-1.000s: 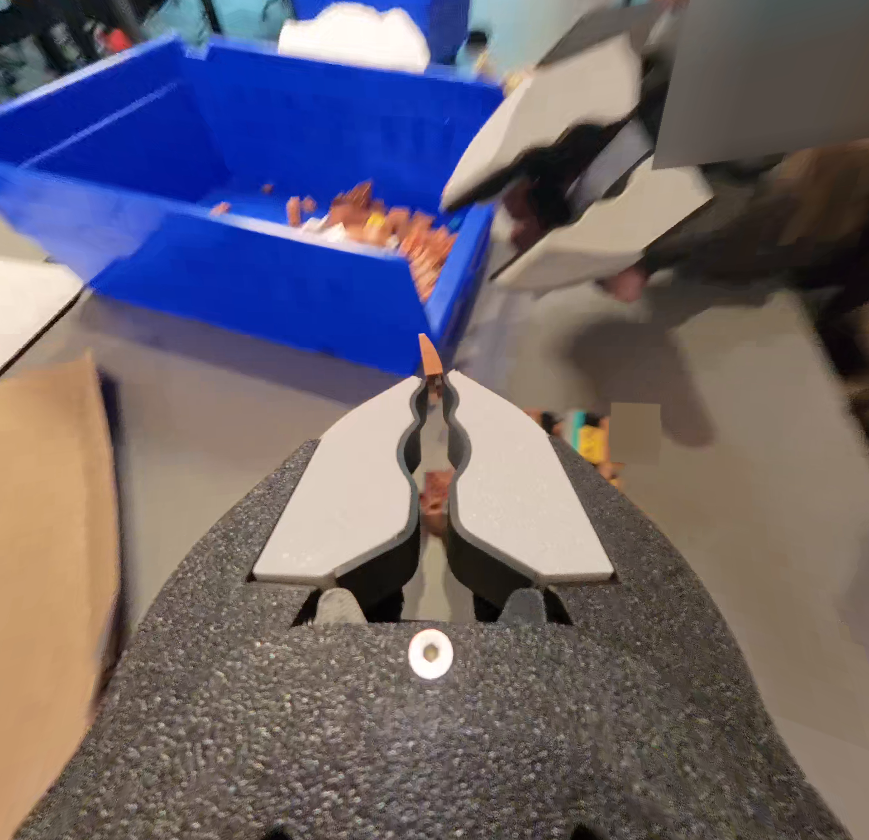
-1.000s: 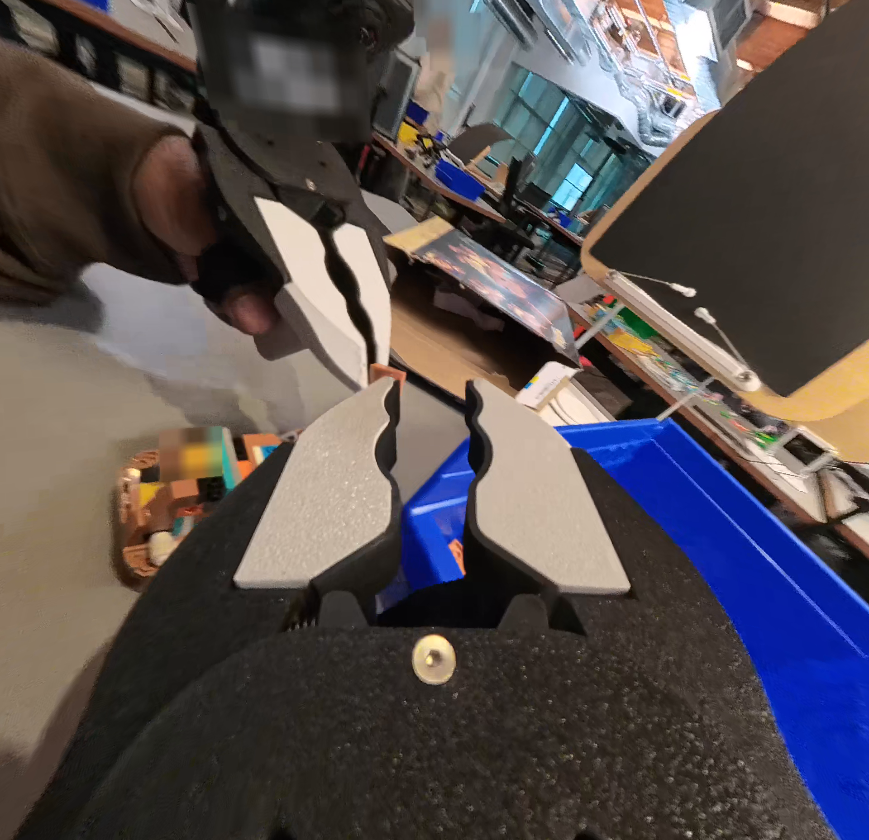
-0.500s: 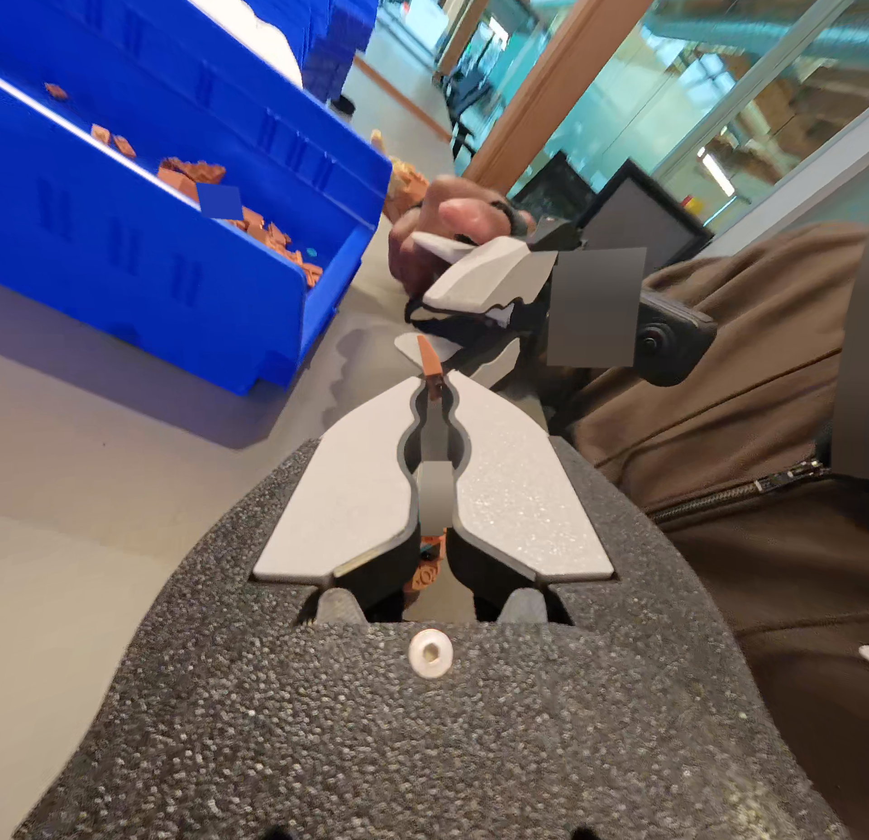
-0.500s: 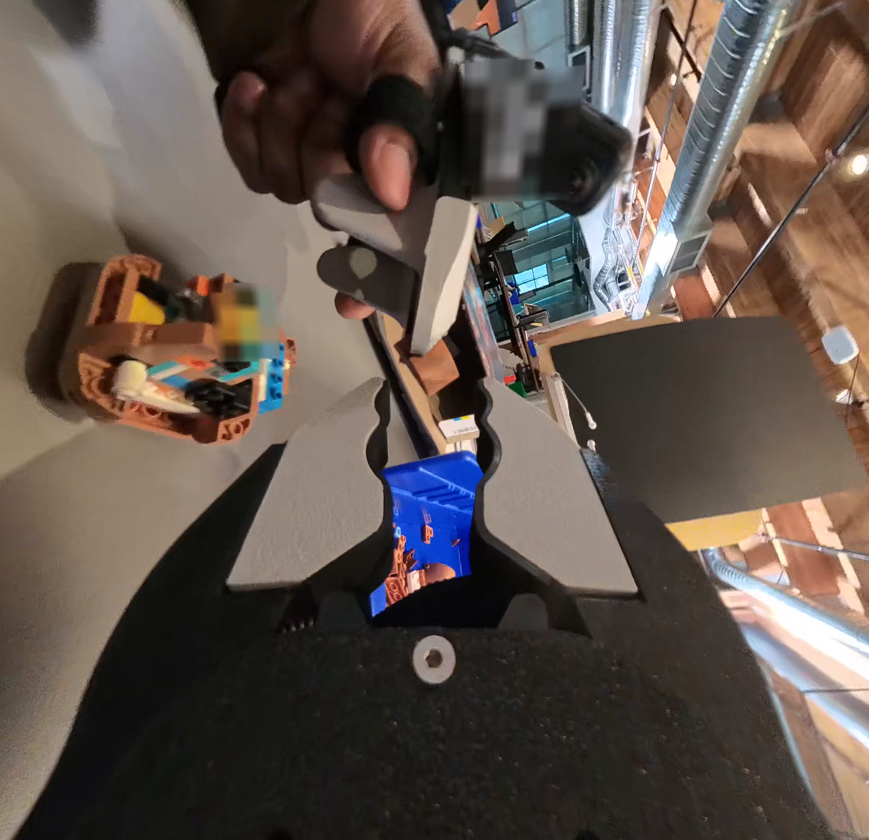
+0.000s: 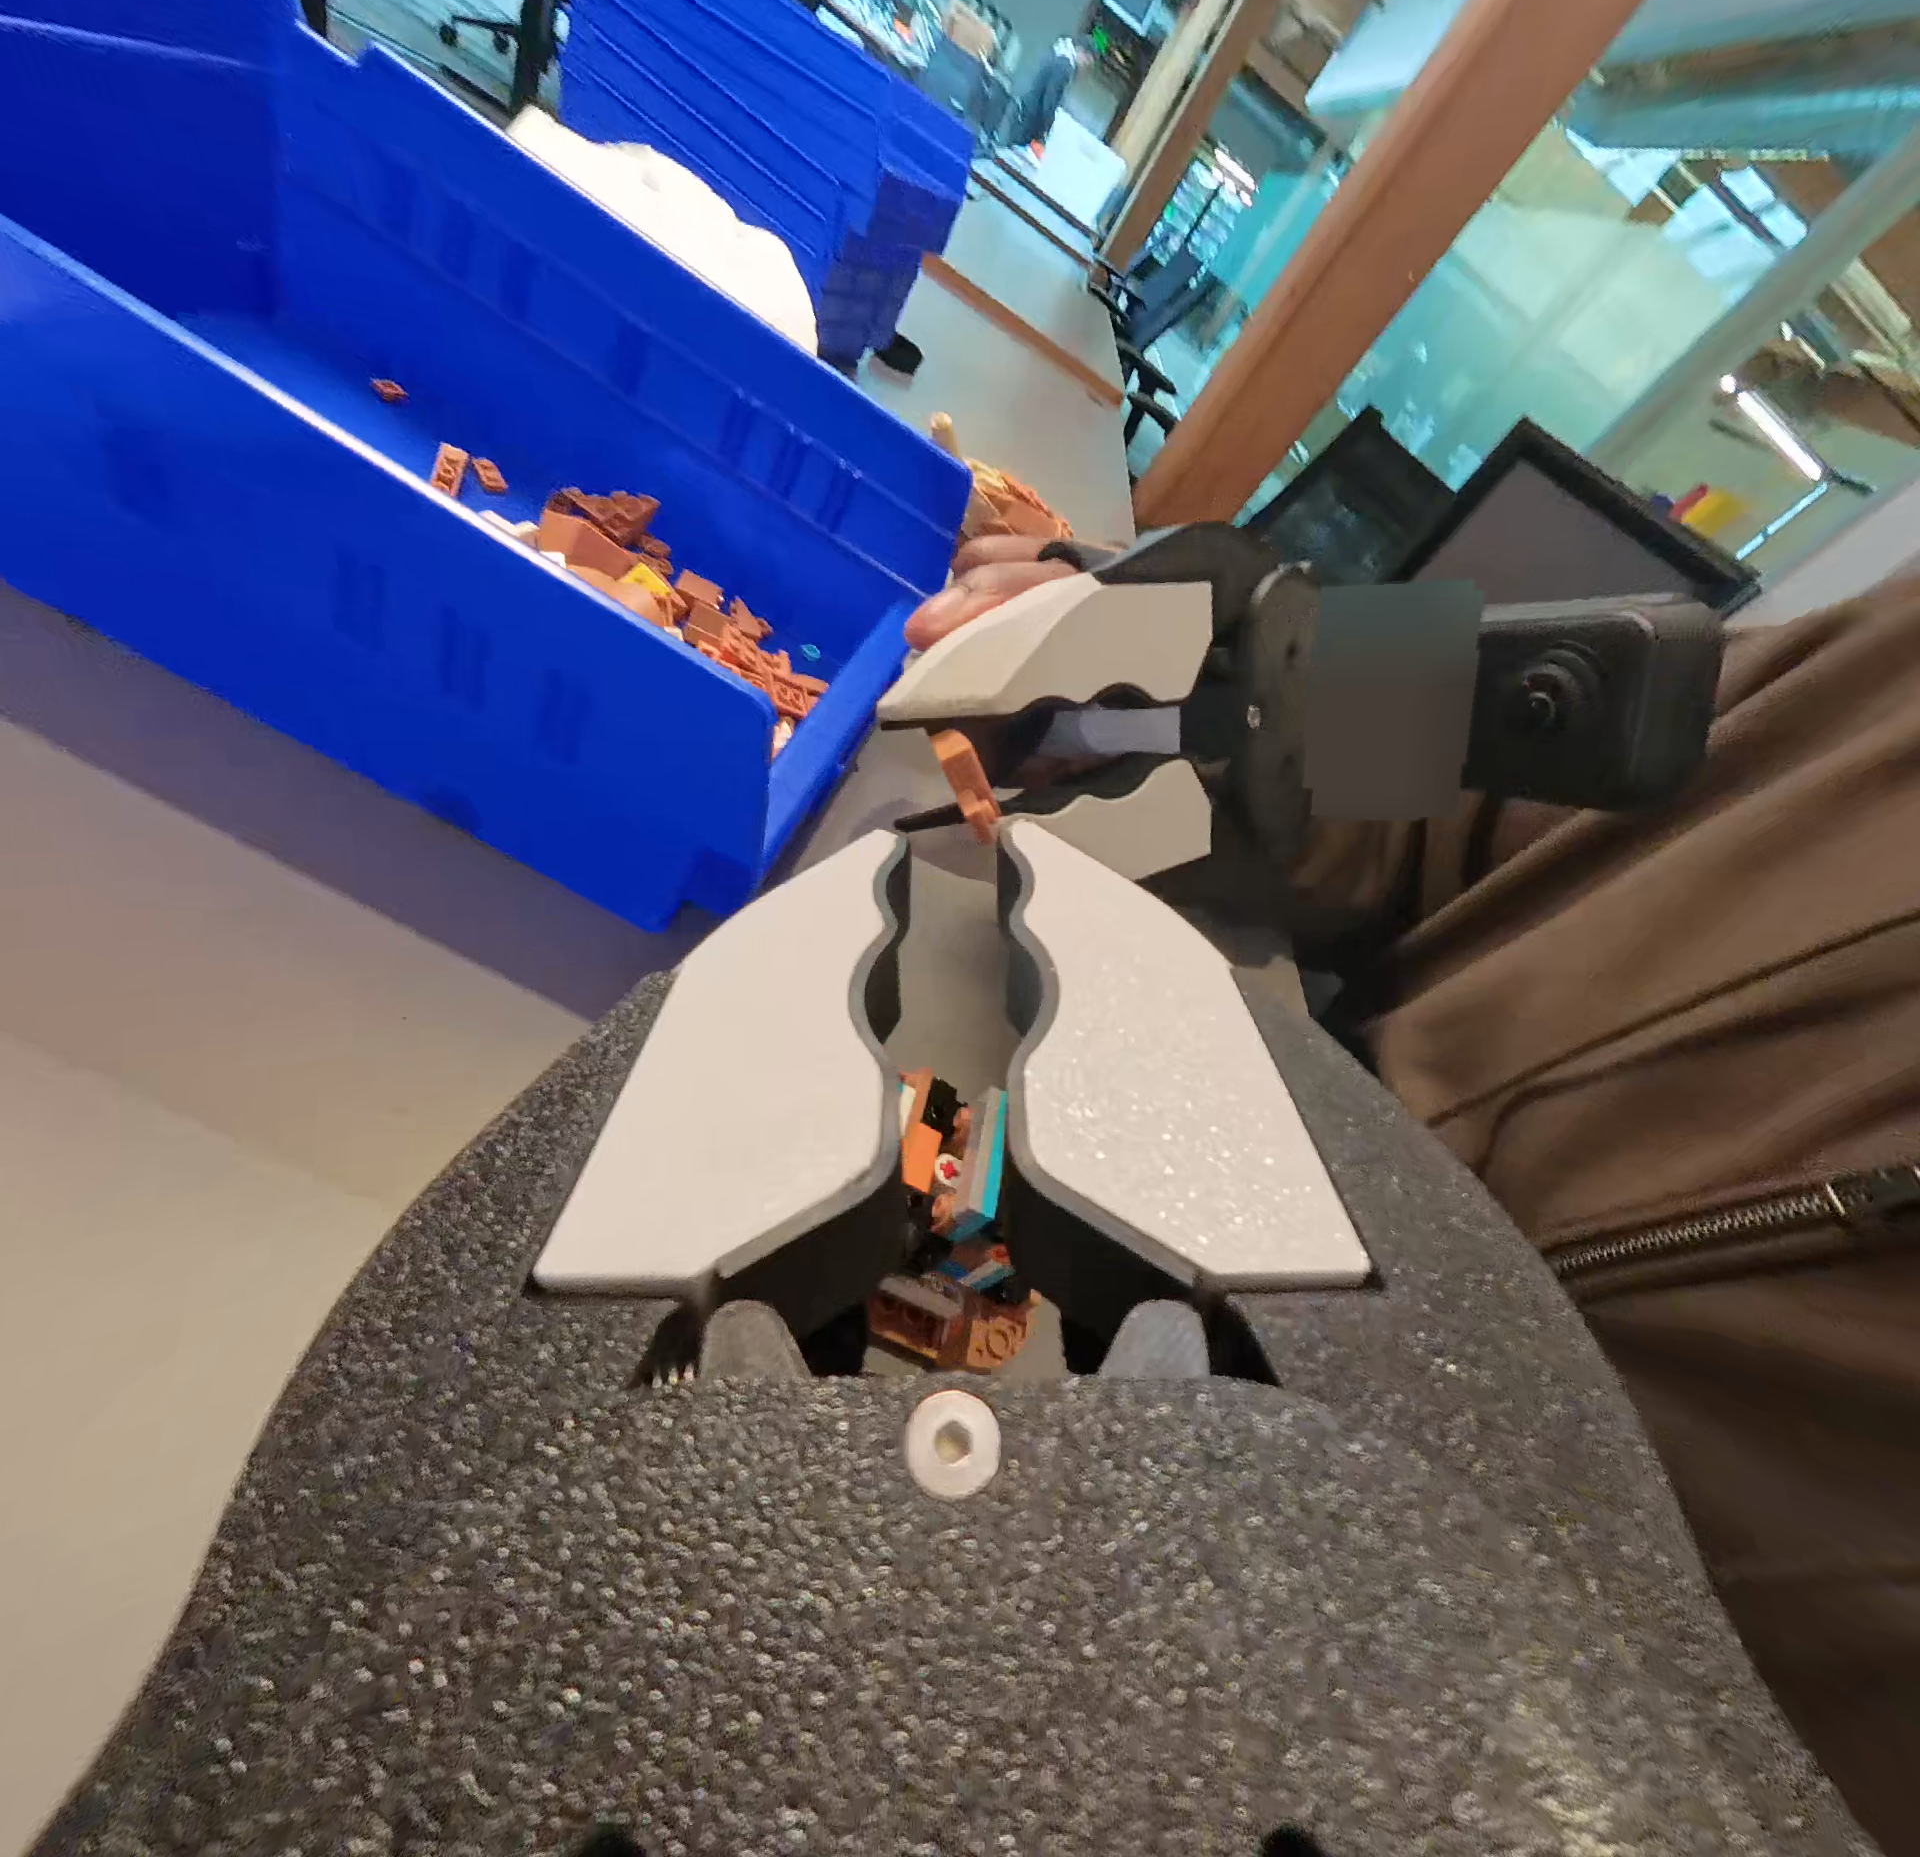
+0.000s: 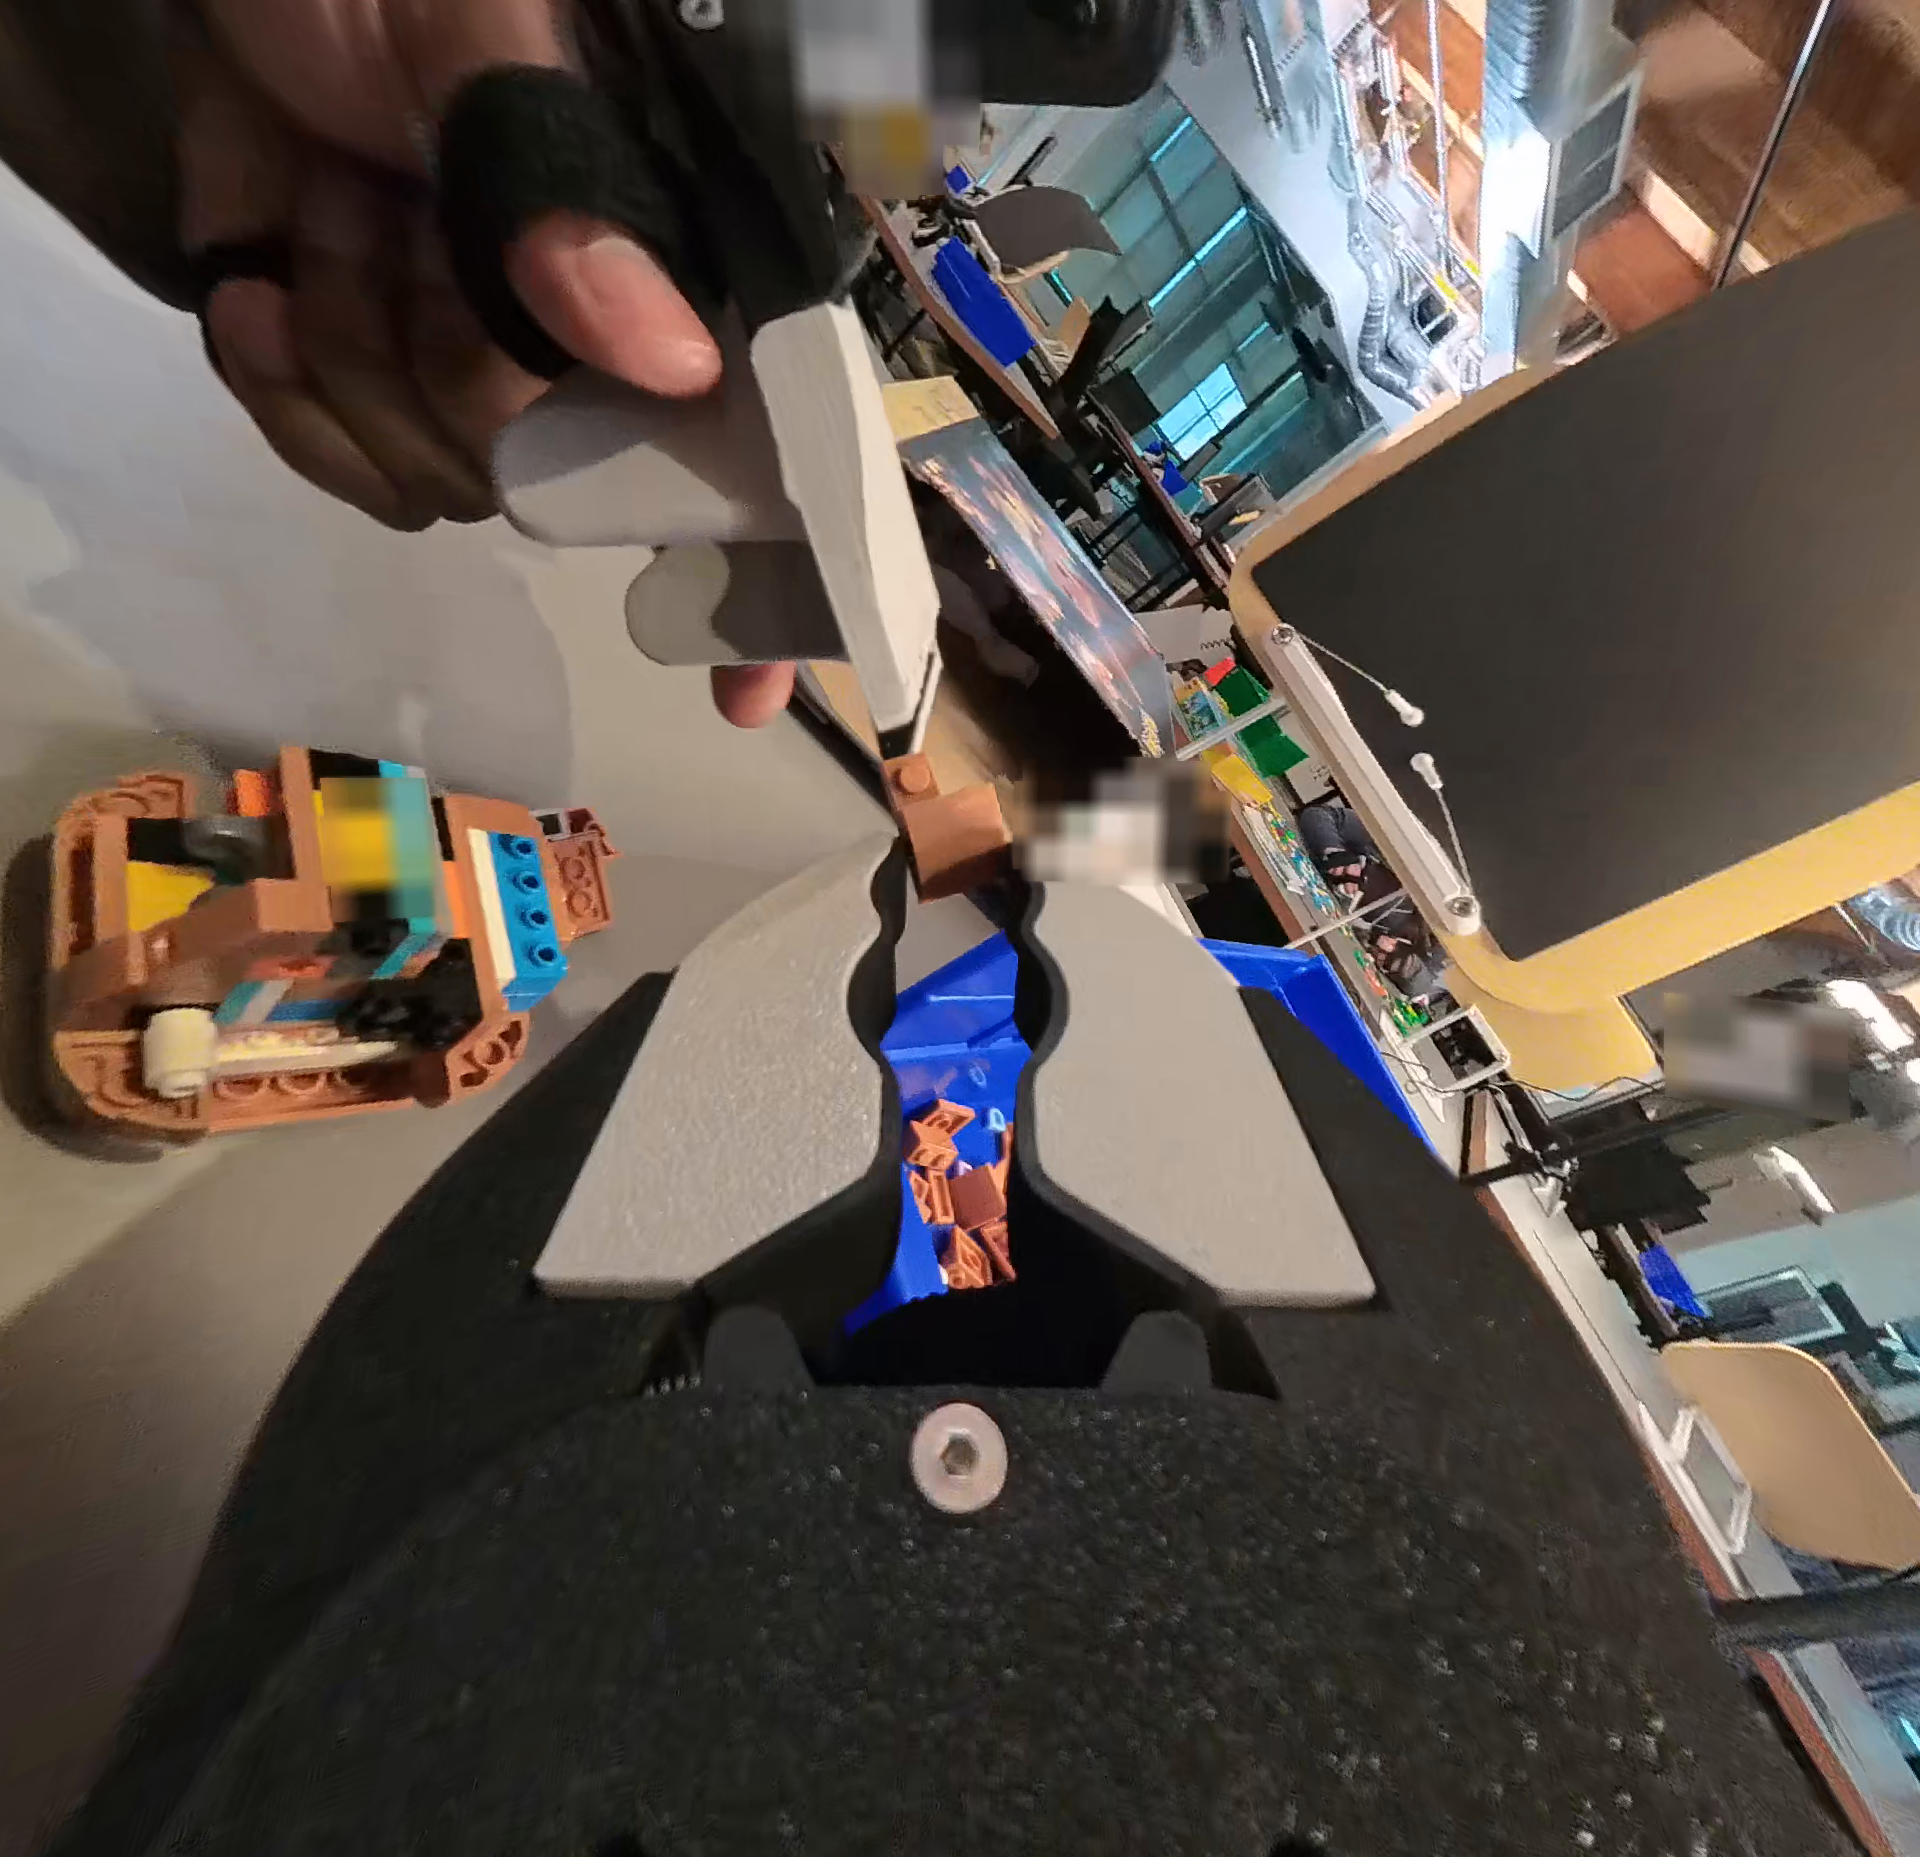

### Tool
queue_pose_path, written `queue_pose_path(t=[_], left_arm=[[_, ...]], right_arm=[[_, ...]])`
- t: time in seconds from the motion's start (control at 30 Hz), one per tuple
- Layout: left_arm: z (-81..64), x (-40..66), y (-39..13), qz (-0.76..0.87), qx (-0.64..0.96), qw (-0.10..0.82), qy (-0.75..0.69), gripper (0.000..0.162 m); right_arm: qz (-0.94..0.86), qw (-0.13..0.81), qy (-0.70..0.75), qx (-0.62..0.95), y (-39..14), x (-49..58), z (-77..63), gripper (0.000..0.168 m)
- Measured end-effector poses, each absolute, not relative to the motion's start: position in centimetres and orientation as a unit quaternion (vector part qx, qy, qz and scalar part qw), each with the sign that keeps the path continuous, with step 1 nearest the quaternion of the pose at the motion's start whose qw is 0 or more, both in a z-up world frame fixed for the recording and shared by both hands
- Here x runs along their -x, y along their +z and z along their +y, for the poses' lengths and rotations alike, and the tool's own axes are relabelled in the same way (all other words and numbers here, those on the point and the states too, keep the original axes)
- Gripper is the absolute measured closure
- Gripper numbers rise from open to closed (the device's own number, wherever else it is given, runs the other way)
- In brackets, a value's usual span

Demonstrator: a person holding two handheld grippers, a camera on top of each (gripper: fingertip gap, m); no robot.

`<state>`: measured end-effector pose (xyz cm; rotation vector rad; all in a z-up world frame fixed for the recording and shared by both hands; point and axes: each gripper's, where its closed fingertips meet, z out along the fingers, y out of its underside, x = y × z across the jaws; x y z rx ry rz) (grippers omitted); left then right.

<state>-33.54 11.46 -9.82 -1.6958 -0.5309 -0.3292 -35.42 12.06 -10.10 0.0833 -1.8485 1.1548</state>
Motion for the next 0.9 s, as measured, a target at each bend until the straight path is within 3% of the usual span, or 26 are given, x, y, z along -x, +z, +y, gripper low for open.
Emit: queue_pose_path(t=[0.37, 0.63, 0.9], left_arm=[[12.4, 32.9, -9.7, -0.201, 0.738, 0.634, -0.110, 0.156], [12.2, 33.4, -10.0, -0.146, 0.798, 0.583, 0.049, 0.157], [12.5, 32.8, -9.8, -0.137, 0.805, 0.574, 0.052, 0.157]], right_arm=[[-0.738, 0.495, 0.456, -0.049, -9.8, 35.1, 11.7, 0.152], [-0.701, 0.585, 0.386, -0.134, -9.7, 34.6, 11.3, 0.143], [-0.686, 0.602, 0.382, -0.145, -9.1, 34.3, 11.3, 0.152]])
